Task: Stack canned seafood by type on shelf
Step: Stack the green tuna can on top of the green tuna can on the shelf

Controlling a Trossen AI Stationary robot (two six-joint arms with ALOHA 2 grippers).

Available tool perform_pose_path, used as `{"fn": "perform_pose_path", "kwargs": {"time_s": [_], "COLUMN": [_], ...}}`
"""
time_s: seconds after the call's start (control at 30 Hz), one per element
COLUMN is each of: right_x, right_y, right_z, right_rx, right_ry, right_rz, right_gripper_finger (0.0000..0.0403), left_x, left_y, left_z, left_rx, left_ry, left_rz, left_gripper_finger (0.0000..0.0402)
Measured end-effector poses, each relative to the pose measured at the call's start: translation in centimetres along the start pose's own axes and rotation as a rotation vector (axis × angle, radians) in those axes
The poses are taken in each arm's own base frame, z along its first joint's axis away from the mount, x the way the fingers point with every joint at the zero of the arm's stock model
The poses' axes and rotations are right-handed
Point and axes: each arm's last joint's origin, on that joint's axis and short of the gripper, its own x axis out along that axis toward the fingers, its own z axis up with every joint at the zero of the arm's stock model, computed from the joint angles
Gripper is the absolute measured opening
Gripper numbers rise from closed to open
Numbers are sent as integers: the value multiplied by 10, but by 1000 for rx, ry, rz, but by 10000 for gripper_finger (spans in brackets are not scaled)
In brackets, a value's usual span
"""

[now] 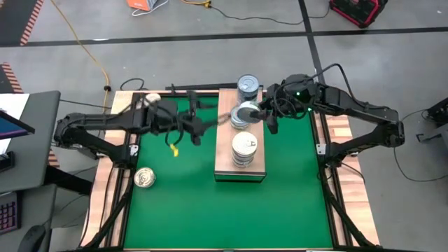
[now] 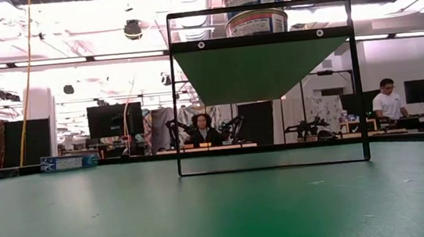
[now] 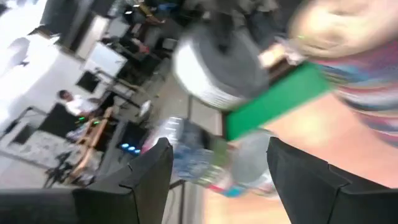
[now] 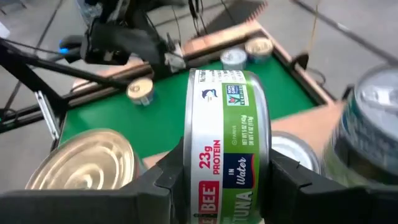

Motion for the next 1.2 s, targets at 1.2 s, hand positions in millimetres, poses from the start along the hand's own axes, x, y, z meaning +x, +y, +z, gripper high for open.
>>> {"fn": "perform_pose_path", "kwargs": {"time_s": [1.2], "right_x": [46], "right_y": [-38], "right_z": [-62], "right_rx": [620], "right_ry": [-196], "right_rz": [-44], "right_gripper_finger": [162], "left_x": [-18], "left_y": [-93], "left_z": [-109], "left_rx": [370], "left_ry": [-16], "left_rz": [306], "left_gripper_finger": [224]}}
